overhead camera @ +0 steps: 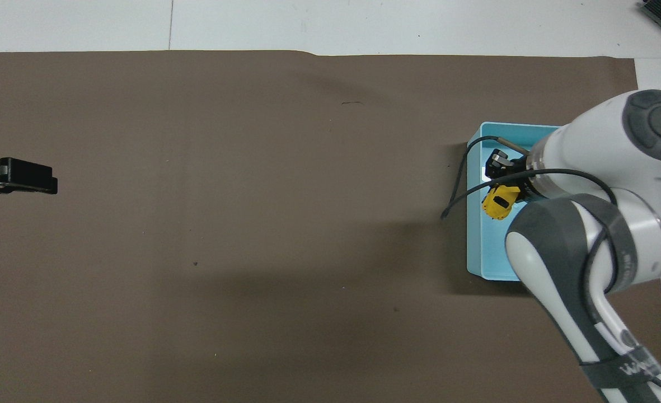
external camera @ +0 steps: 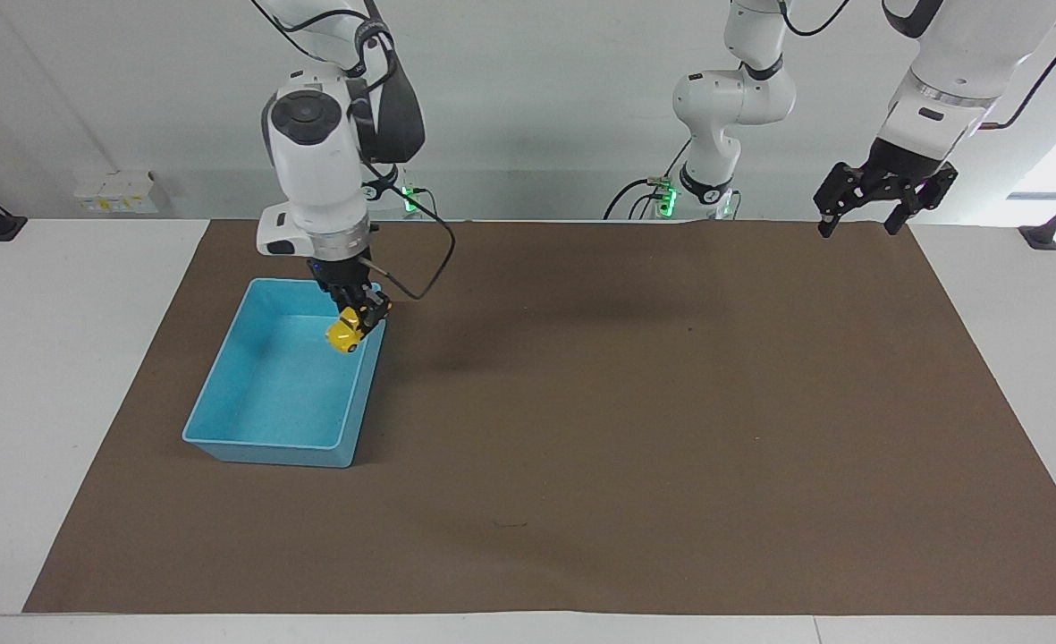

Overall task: Wind up and store yellow beetle car
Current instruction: 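Lift the car with the right gripper over the blue box, then lower the car into the blue box and open the right gripper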

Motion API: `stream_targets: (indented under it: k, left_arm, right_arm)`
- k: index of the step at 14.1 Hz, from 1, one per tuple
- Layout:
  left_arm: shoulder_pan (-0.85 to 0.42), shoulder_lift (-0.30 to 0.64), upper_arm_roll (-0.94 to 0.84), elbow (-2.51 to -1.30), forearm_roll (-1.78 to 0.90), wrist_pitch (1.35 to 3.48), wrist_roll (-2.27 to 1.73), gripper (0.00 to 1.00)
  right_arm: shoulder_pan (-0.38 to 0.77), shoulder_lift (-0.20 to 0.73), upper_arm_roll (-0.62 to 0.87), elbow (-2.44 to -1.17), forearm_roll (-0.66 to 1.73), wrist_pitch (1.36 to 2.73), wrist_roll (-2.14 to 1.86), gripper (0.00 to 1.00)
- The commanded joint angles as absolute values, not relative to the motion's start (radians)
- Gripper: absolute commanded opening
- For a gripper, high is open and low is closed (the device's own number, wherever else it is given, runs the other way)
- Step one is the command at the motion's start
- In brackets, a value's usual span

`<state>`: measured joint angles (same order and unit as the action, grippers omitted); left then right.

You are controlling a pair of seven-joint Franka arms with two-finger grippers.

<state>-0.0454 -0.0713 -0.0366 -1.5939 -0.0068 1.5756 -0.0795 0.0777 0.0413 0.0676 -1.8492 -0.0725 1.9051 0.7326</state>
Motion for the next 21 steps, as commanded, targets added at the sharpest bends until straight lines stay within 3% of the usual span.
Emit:
stream_targets:
  k: [1,5,10,21]
  left_arm:
    - [-0.037,-0.092,-0.04,-1.608,-0.025,1.565,-0.072,1.0]
    - [-0.035,-0.092,-0.038,-1.608,-0.023,1.563,-0.072,1.0]
    - [-0.035,-0.092,-0.04,-1.608,-0.025,1.563,-0.072,1.0]
    - [-0.035,-0.092,-0.04,-1.608,-0.025,1.563,-0.072,1.0]
  right_arm:
    - [-0.001,-0.012,0.077,-1.904,-0.035,1.911,0.501,0.0]
    - [-0.093,-0.032,0.077,-1.934,-0.035,1.945,0.186,0.0]
    - [-0.107,-0.133,0.072,-2.141,-0.035,2.186,0.015,0.0]
    - [-0.149,-0.104,0.067,-2.393,0.106,2.543,-0.152,0.0]
